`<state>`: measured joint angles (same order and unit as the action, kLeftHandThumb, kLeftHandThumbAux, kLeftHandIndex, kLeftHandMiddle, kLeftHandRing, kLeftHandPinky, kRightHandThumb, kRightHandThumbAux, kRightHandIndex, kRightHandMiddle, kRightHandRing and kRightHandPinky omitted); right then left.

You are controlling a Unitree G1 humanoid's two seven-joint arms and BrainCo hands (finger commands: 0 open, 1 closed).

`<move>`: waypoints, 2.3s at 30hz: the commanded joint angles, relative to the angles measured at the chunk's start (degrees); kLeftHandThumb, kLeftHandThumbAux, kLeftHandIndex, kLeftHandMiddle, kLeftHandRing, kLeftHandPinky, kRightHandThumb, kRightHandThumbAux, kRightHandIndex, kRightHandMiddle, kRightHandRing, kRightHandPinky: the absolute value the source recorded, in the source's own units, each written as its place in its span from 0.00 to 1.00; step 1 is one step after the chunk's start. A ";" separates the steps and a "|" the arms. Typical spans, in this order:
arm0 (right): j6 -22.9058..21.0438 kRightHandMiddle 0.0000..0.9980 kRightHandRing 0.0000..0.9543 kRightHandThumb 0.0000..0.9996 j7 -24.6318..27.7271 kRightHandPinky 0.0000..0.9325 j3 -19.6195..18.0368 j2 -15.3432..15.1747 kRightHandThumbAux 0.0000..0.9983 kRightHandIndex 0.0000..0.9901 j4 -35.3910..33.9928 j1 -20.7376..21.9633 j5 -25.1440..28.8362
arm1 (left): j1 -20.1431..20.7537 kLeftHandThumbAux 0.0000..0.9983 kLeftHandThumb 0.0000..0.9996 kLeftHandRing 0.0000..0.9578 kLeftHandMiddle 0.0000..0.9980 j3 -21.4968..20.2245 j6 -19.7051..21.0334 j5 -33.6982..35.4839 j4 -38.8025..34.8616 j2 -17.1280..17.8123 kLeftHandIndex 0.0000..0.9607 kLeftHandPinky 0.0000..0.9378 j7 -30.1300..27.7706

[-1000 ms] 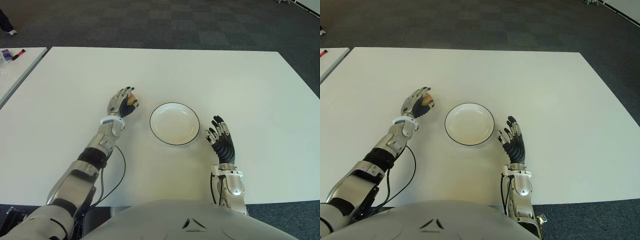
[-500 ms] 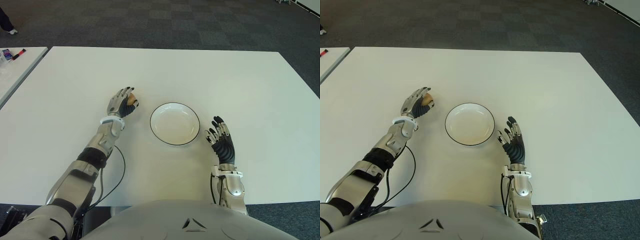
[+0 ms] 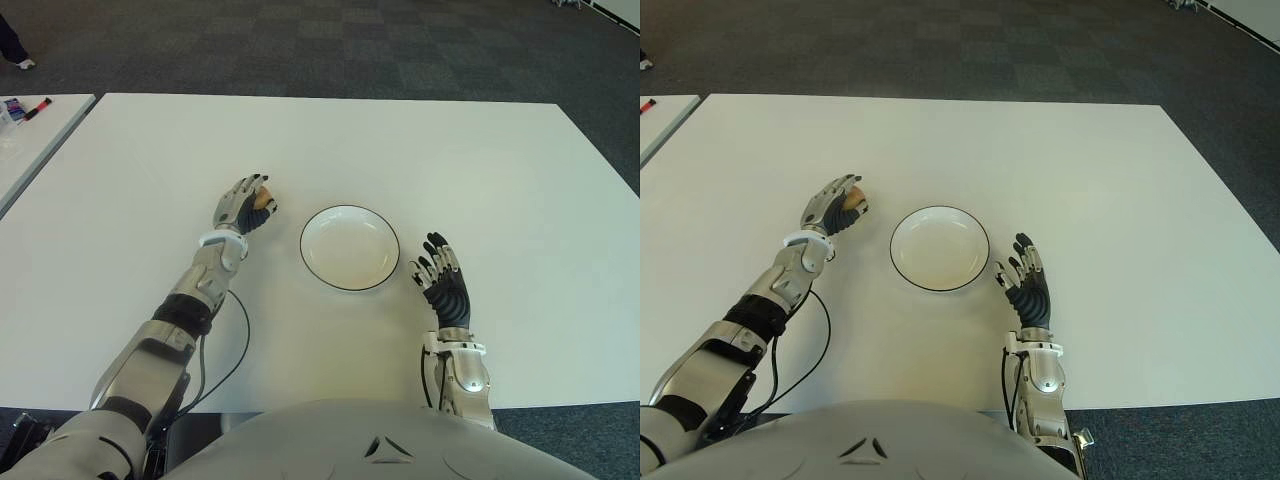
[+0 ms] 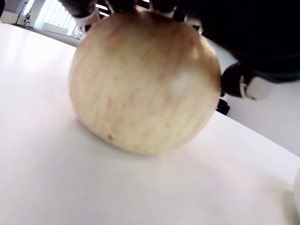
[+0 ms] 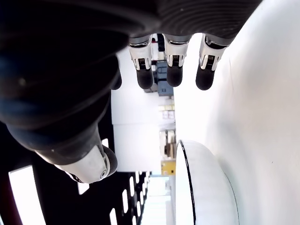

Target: Put the apples into the plate.

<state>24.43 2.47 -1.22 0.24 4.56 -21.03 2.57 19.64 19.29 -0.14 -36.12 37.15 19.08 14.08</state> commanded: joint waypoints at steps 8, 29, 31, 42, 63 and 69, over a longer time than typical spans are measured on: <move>-1.79 0.03 0.04 0.40 0.08 0.10 -0.17 0.20 0.75 0.00 -0.19 -0.05 0.31 | -1.96 0.28 0.60 0.05 0.00 1.75 2.03 -0.39 1.33 0.09 0.00 0.18 -2.97; -2.13 0.04 0.05 0.32 0.86 0.13 -0.48 0.80 0.74 0.02 -1.21 -0.66 2.70 | -1.93 0.32 0.74 0.15 0.08 3.17 4.93 -0.31 0.66 0.27 0.03 0.27 -4.68; -2.16 0.04 0.05 0.32 0.95 0.13 -0.54 0.76 0.73 0.02 -1.23 -0.66 2.85 | -1.82 0.33 0.75 0.15 0.08 3.29 5.14 -0.32 0.79 0.25 0.03 0.27 -4.89; -2.51 0.03 0.05 0.31 0.83 0.13 -0.93 0.89 0.70 0.03 -1.06 -0.38 3.14 | -1.20 0.36 0.80 0.21 0.11 3.77 5.83 -0.84 1.77 0.11 0.05 0.33 -4.91; -3.02 0.03 0.05 0.36 0.75 0.18 -1.91 1.68 0.66 0.06 -0.95 -0.07 3.52 | -0.51 0.37 0.85 0.40 0.22 3.12 1.46 -0.79 4.42 0.04 0.11 0.53 -1.78; -3.29 0.03 0.06 0.37 0.70 0.18 -2.14 1.82 0.65 0.07 -0.99 0.03 3.80 | -0.30 0.38 0.85 0.44 0.24 2.99 1.44 -0.85 4.91 -0.21 0.12 0.59 -1.10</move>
<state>22.48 3.23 -3.24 1.60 3.27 -21.49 5.64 21.97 21.22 0.23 -37.01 38.93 19.49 14.16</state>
